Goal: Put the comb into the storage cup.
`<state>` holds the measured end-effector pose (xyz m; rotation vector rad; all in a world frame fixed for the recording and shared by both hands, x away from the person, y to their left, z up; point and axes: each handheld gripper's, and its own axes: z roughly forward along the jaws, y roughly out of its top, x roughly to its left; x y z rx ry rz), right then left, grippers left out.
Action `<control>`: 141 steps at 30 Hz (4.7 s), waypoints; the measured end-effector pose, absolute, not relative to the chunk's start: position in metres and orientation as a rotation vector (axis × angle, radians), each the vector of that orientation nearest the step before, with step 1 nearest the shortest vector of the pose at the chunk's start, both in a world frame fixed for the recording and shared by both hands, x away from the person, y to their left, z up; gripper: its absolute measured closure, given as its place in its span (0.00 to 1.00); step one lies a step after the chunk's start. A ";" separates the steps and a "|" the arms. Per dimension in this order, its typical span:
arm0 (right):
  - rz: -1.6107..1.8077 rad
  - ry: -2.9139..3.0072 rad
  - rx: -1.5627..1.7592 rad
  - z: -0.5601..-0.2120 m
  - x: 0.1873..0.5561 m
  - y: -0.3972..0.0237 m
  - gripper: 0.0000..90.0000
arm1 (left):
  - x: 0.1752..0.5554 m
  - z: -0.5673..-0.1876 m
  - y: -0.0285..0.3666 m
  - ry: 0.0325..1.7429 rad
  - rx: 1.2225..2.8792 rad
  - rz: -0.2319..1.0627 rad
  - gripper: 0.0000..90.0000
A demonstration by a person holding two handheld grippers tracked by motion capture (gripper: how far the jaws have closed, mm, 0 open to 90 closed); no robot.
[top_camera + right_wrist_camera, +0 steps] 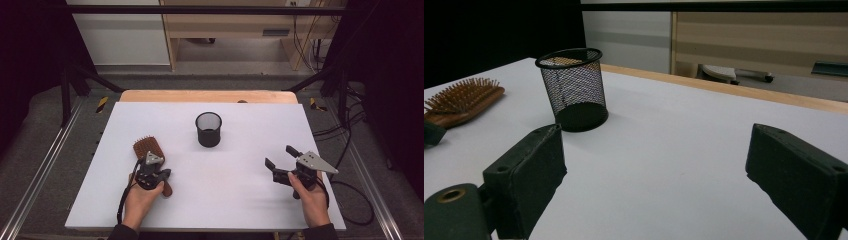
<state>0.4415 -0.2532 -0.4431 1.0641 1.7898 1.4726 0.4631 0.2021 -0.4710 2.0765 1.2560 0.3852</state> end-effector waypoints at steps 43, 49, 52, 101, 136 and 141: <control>1.504 1.797 1.078 -0.443 0.440 -0.254 0.10 | 0.463 -0.460 0.263 1.291 2.102 0.440 1.00; 1.512 1.794 1.077 -0.443 0.440 -0.255 0.10 | 0.464 -0.458 0.264 1.286 2.120 0.445 1.00; 1.517 1.791 1.082 -0.442 0.440 -0.255 0.10 | 0.463 -0.457 0.263 1.265 2.142 0.452 1.00; 1.516 1.790 1.130 -0.445 0.431 -0.261 0.09 | 0.484 -0.432 0.275 1.288 2.204 0.448 0.07; 1.514 1.820 1.131 -0.446 0.432 -0.260 0.08 | 0.497 -0.452 0.268 1.291 2.385 0.280 0.64; 1.512 1.825 1.133 -0.446 0.432 -0.260 0.08 | 0.497 -0.452 0.268 1.270 2.411 0.289 0.69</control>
